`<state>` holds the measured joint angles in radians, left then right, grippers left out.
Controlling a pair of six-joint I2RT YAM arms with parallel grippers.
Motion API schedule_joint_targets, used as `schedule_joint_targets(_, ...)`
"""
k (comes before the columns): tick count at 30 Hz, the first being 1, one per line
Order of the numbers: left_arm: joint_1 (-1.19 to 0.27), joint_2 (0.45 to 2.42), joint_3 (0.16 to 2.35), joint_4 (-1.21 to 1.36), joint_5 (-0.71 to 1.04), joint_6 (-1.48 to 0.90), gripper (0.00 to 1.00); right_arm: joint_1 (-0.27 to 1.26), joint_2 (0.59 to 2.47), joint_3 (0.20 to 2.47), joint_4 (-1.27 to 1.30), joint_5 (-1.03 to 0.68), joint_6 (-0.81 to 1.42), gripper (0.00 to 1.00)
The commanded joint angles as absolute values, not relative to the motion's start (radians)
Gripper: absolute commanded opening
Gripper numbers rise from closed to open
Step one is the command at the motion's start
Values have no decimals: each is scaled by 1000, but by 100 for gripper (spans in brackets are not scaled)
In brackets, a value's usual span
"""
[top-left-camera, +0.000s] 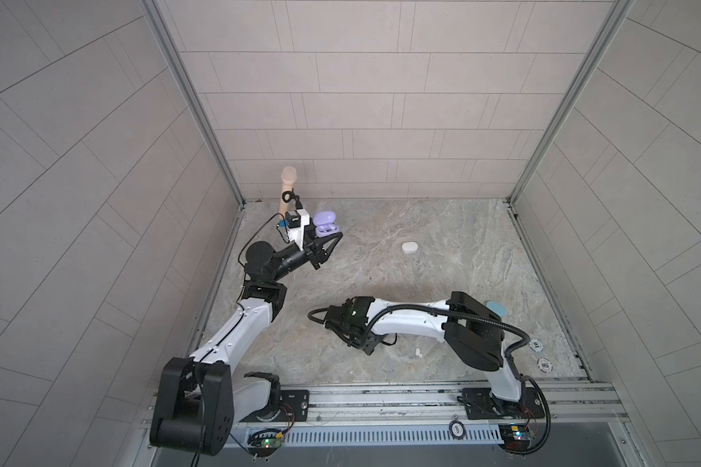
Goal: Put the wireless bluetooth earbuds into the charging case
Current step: 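Move the open right gripper above the second lavender earbud on the table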
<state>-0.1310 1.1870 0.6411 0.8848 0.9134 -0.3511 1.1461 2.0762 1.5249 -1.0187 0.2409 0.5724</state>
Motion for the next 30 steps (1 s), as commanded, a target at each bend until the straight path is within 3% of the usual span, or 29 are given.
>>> schedule_joint_targets(1, -127, 1160, 630, 909, 923, -356, 0, 1131, 2016, 1527, -1034, 270, 569, 74)
schedule_joint_targets(11, -129, 1144, 622, 896, 928, -352, 0, 1121, 1893, 1440, -946, 90, 643, 73)
schedule_joint_targets(18, -138, 1153, 618, 900, 925, -349, 0, 1116, 1823, 1326, -694, -153, 1010, 66)
schedule_joint_targets(30, -141, 1137, 610, 897, 926, -354, 0, 1133, 1888, 1295, -562, -118, 1343, 57)
